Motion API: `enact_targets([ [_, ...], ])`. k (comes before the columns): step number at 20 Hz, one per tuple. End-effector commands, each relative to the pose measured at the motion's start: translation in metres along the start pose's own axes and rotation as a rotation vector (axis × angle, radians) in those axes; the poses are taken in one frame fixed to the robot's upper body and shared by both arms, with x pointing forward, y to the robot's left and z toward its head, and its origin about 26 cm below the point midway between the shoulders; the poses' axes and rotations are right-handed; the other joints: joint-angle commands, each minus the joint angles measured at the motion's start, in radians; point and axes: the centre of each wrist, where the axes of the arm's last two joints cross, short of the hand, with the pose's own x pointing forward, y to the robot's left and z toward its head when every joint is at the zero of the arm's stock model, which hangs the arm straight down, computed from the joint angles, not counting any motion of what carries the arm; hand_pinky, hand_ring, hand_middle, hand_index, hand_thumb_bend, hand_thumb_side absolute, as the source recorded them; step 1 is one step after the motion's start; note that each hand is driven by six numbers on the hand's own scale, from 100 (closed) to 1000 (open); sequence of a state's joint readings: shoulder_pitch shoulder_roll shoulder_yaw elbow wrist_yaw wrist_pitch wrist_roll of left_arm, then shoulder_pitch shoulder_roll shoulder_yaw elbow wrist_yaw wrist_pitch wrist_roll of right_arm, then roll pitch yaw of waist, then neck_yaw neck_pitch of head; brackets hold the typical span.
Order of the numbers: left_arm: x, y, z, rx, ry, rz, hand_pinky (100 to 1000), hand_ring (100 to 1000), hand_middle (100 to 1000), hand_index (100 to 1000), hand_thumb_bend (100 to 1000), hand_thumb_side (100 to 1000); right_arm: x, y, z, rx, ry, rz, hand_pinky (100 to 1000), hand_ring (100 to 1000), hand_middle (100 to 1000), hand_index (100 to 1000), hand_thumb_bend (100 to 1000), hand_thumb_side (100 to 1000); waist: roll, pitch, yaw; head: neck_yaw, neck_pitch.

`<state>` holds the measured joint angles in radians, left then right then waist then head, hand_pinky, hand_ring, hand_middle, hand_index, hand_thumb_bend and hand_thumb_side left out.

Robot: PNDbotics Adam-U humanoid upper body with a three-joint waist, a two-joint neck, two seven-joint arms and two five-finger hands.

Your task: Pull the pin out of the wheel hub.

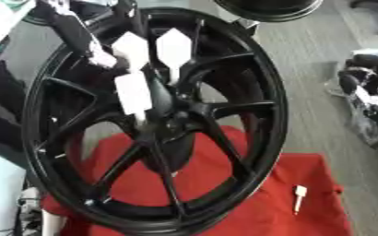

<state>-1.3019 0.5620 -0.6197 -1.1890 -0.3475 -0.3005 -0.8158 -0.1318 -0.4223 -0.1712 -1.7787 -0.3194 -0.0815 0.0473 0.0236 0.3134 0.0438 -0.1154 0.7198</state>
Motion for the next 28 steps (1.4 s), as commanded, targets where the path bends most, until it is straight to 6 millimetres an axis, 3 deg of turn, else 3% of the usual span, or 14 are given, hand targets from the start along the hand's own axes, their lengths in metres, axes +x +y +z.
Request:
enact_targets([
  [1, 0.0038, 0.0121, 0.0079, -0.067, -0.060, -0.079, 840, 828, 747, 754, 267, 397, 0.0072, -0.0050, -0.0038, 0.017, -0.016, 0.034, 912, 730, 721, 753, 429, 209, -0.001, -0.029, 0.000, 0.003, 0.004],
  [8, 0.0057, 0.0097, 0.0051, -0.073, -0.066, -0.061, 828, 802, 703, 696, 248, 358, 0.0072, -0.0051, -0.0040, 0.014, -0.017, 0.034, 912, 730, 722, 753, 427, 210, -0.002, -0.027, -0.001, 0.005, 0.006],
  [18, 0.0085, 0.0079, 0.0032, -0.078, -0.086, -0.068, 802, 747, 612, 530, 283, 196, 0.0077, -0.0052, -0.0043, 0.011, -0.018, 0.030, 912, 729, 721, 753, 419, 213, 0.000, -0.028, -0.001, 0.003, 0.007],
  [25, 0.0093, 0.0121, 0.0062, -0.061, -0.077, -0.068, 773, 713, 555, 428, 126, 144, 0.0064, -0.0046, -0.0033, 0.014, -0.012, 0.032, 912, 730, 721, 753, 416, 217, -0.001, -0.027, 0.001, 0.003, 0.011],
  [28, 0.0107, 0.0162, 0.0090, -0.045, -0.072, -0.060, 763, 704, 545, 411, 110, 100, 0.0060, -0.0045, -0.0030, 0.015, -0.009, 0.033, 912, 730, 721, 753, 417, 217, -0.002, -0.027, 0.002, 0.003, 0.012],
])
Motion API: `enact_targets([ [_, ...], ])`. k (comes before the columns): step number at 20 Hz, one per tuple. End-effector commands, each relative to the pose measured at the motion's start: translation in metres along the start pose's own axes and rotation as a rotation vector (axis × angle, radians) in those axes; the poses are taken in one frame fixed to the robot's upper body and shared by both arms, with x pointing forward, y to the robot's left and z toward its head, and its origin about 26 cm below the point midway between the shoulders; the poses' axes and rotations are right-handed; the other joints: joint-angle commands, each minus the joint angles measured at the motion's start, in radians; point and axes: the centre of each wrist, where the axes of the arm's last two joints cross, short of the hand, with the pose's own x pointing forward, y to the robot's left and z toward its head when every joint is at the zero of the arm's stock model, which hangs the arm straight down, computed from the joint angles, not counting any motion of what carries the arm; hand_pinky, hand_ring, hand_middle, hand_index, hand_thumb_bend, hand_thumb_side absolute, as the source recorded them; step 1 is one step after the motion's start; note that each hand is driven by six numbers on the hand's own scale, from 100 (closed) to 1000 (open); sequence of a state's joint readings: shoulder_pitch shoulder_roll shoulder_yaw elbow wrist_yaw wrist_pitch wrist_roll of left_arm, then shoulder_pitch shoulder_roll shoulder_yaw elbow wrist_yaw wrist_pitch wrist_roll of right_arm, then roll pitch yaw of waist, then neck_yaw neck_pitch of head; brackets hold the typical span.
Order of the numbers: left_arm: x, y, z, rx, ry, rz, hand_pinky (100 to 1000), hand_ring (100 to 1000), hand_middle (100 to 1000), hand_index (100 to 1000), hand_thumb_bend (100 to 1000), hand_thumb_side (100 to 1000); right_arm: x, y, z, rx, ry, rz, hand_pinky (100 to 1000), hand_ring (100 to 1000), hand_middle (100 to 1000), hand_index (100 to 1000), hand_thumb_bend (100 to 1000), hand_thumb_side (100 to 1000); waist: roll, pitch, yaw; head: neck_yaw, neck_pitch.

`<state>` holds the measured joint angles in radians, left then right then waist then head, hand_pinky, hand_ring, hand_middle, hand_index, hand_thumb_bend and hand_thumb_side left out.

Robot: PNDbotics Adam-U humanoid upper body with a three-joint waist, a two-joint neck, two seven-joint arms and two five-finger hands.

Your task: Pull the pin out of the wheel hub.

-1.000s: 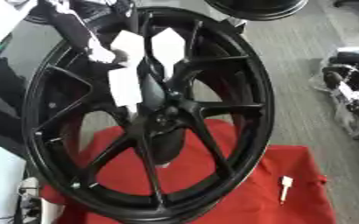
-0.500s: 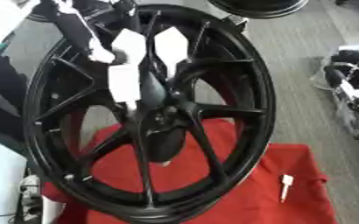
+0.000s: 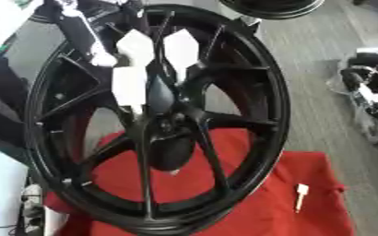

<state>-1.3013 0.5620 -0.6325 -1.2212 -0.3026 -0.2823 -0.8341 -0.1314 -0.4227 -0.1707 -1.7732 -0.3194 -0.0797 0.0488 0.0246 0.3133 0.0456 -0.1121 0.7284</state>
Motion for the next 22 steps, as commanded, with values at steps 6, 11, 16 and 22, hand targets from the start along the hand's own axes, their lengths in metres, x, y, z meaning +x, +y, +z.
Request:
enact_targets([
  [6, 0.004, 0.021, 0.018, -0.012, -0.012, -0.056, 756, 694, 530, 353, 100, 100, 0.007, -0.004, -0.003, 0.017, -0.012, 0.036, 912, 730, 722, 754, 416, 220, -0.002, -0.028, 0.002, 0.000, 0.006],
  [11, 0.005, 0.031, 0.028, 0.018, 0.011, -0.067, 756, 692, 526, 311, 100, 100, 0.007, -0.004, -0.003, 0.015, -0.013, 0.037, 912, 730, 722, 753, 413, 220, -0.001, -0.029, 0.003, -0.011, 0.008],
  [16, 0.001, 0.040, 0.045, 0.062, 0.044, -0.058, 754, 688, 519, 297, 100, 100, 0.007, -0.005, -0.003, 0.012, -0.014, 0.035, 912, 730, 722, 754, 411, 221, 0.000, -0.030, 0.004, -0.024, 0.008],
  [22, -0.008, 0.041, 0.088, 0.140, 0.099, -0.006, 751, 686, 516, 300, 100, 100, 0.008, -0.006, -0.002, 0.006, -0.016, 0.037, 912, 730, 722, 753, 409, 221, 0.001, -0.029, 0.008, -0.040, 0.008],
])
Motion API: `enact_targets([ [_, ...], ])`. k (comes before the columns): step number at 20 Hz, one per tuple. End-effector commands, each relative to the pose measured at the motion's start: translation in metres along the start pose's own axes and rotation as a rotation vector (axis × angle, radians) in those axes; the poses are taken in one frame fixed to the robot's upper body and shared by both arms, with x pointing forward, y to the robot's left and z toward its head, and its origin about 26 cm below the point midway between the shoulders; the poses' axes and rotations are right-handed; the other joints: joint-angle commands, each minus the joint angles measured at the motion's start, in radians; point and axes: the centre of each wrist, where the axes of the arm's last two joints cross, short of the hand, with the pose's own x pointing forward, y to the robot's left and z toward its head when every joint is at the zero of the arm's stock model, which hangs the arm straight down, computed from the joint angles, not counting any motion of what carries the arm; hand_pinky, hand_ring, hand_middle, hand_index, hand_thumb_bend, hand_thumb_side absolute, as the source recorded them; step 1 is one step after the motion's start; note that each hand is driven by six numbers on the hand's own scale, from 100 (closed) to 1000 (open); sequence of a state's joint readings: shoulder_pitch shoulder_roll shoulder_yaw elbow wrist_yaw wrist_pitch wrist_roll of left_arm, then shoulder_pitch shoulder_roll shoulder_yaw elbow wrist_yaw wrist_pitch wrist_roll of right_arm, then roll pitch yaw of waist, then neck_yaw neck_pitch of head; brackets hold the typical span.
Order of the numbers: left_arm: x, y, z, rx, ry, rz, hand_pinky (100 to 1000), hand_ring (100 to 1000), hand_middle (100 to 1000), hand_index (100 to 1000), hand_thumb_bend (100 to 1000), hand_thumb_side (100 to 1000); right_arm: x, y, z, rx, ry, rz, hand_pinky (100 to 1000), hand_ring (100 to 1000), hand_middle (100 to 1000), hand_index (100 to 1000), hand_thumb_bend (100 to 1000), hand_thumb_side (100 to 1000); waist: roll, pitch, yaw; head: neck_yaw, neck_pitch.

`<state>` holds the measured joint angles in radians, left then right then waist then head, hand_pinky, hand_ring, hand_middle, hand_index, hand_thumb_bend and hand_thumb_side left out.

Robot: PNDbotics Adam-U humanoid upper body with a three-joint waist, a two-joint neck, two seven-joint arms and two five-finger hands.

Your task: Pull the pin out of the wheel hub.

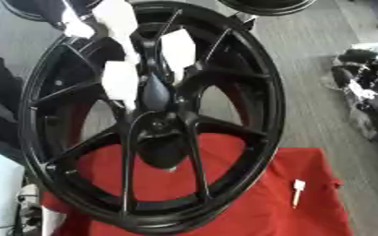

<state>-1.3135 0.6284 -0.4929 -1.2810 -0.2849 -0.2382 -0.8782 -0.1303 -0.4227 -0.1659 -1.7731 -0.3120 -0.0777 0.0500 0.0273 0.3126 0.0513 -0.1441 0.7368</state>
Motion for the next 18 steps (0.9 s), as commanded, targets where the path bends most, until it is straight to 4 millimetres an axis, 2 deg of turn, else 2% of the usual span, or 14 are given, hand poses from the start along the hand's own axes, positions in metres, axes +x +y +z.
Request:
enact_targets([
  [1, -0.008, 0.015, 0.045, 0.047, 0.050, -0.009, 751, 686, 516, 300, 100, 100, 0.009, -0.008, -0.003, -0.002, -0.021, 0.032, 912, 730, 722, 753, 408, 221, 0.000, -0.028, 0.004, -0.010, 0.000],
  [4, -0.024, 0.007, 0.093, 0.091, 0.145, 0.055, 751, 685, 515, 303, 100, 100, 0.009, -0.010, -0.002, -0.011, -0.022, 0.039, 912, 730, 722, 753, 407, 221, 0.005, -0.027, 0.010, -0.023, -0.001],
  [8, -0.044, -0.016, 0.160, 0.133, 0.302, 0.171, 751, 683, 515, 310, 100, 100, 0.011, -0.013, -0.002, -0.023, -0.027, 0.047, 912, 730, 722, 753, 405, 222, 0.010, -0.024, 0.017, -0.036, -0.003],
  [12, -0.066, -0.052, 0.223, 0.180, 0.476, 0.335, 754, 683, 520, 337, 100, 109, 0.012, -0.015, -0.001, -0.035, -0.031, 0.054, 912, 730, 722, 753, 401, 222, 0.010, -0.020, 0.025, -0.034, -0.008],
  [15, -0.075, -0.078, 0.246, 0.189, 0.552, 0.419, 767, 694, 554, 428, 100, 100, 0.012, -0.015, -0.001, -0.040, -0.035, 0.055, 912, 731, 723, 754, 400, 223, 0.007, -0.018, 0.026, -0.031, -0.016],
  [16, -0.076, -0.084, 0.250, 0.186, 0.564, 0.437, 767, 694, 554, 428, 100, 100, 0.013, -0.015, -0.001, -0.040, -0.036, 0.054, 912, 731, 723, 754, 400, 223, 0.006, -0.017, 0.025, -0.029, -0.018],
  [17, -0.077, -0.089, 0.252, 0.184, 0.571, 0.449, 799, 740, 629, 583, 100, 100, 0.013, -0.015, -0.001, -0.041, -0.037, 0.054, 912, 731, 723, 754, 398, 222, 0.006, -0.017, 0.024, -0.028, -0.019],
  [18, -0.080, -0.099, 0.257, 0.170, 0.591, 0.480, 810, 759, 666, 653, 100, 100, 0.013, -0.015, -0.001, -0.044, -0.039, 0.053, 912, 731, 723, 754, 398, 222, 0.004, -0.016, 0.025, -0.026, -0.024],
])
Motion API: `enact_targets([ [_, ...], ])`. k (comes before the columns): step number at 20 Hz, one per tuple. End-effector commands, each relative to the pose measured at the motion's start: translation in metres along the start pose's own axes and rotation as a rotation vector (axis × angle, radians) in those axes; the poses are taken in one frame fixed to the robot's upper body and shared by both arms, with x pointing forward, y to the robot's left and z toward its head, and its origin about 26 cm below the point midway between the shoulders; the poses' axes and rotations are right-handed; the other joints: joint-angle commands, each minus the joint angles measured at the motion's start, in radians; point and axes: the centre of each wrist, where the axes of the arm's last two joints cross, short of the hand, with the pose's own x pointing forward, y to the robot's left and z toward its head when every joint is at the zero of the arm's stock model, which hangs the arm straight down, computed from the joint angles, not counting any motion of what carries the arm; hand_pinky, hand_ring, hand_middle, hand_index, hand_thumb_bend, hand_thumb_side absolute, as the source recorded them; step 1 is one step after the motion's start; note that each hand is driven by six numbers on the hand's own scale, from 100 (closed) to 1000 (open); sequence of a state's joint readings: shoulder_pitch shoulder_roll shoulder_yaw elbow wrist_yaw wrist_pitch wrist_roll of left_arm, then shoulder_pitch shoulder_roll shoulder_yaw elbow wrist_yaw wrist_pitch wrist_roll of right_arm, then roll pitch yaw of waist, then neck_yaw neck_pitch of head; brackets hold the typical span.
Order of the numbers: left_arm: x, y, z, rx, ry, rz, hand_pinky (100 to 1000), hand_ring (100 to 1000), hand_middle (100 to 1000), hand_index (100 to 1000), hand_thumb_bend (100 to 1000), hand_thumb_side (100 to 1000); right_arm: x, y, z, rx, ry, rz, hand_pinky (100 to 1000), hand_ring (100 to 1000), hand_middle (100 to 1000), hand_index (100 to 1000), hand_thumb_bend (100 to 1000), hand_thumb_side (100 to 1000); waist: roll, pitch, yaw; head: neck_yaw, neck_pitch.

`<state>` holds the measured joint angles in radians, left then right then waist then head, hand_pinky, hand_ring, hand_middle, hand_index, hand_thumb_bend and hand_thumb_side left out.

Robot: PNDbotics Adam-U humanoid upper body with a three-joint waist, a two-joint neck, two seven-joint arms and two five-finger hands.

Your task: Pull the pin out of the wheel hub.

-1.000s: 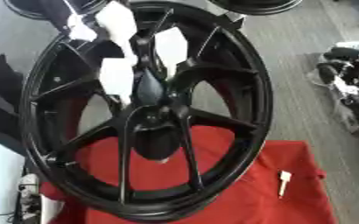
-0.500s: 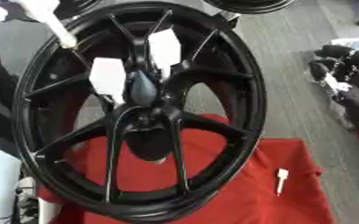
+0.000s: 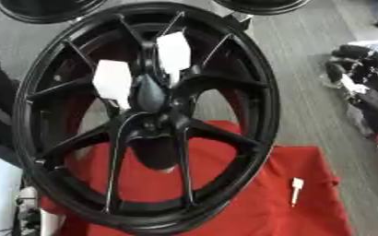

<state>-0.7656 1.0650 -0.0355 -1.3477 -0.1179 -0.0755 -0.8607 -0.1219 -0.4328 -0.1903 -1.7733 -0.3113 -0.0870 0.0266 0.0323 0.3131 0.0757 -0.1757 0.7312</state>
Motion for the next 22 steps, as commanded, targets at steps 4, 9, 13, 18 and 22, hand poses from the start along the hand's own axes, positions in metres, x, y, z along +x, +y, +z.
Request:
enact_targets([
  [4, -0.033, -0.003, 0.038, 0.043, 0.155, 0.046, 844, 816, 752, 779, 183, 247, 0.011, -0.006, -0.004, -0.005, -0.032, 0.032, 912, 731, 723, 753, 396, 224, -0.004, -0.013, 0.001, 0.006, -0.027],
  [9, -0.049, -0.015, 0.045, 0.097, 0.182, 0.109, 842, 820, 767, 826, 151, 704, 0.011, -0.007, -0.004, -0.009, -0.034, 0.032, 912, 731, 723, 753, 393, 225, -0.005, -0.013, 0.002, 0.003, -0.028],
  [13, -0.051, -0.020, 0.042, 0.112, 0.165, 0.144, 840, 818, 764, 818, 121, 723, 0.012, -0.006, -0.004, -0.008, -0.036, 0.029, 912, 731, 723, 753, 390, 226, -0.007, -0.013, 0.001, 0.006, -0.031],
  [18, -0.045, -0.022, 0.037, 0.150, 0.122, 0.155, 827, 803, 746, 794, 100, 737, 0.011, -0.006, -0.004, -0.008, -0.035, 0.028, 912, 731, 723, 753, 388, 227, -0.008, -0.013, 0.001, 0.007, -0.027],
  [22, -0.035, -0.027, 0.029, 0.309, 0.069, 0.215, 816, 791, 733, 781, 100, 740, 0.011, -0.006, -0.004, -0.008, -0.036, 0.025, 912, 731, 723, 753, 385, 227, -0.009, -0.014, 0.001, 0.011, -0.024],
])
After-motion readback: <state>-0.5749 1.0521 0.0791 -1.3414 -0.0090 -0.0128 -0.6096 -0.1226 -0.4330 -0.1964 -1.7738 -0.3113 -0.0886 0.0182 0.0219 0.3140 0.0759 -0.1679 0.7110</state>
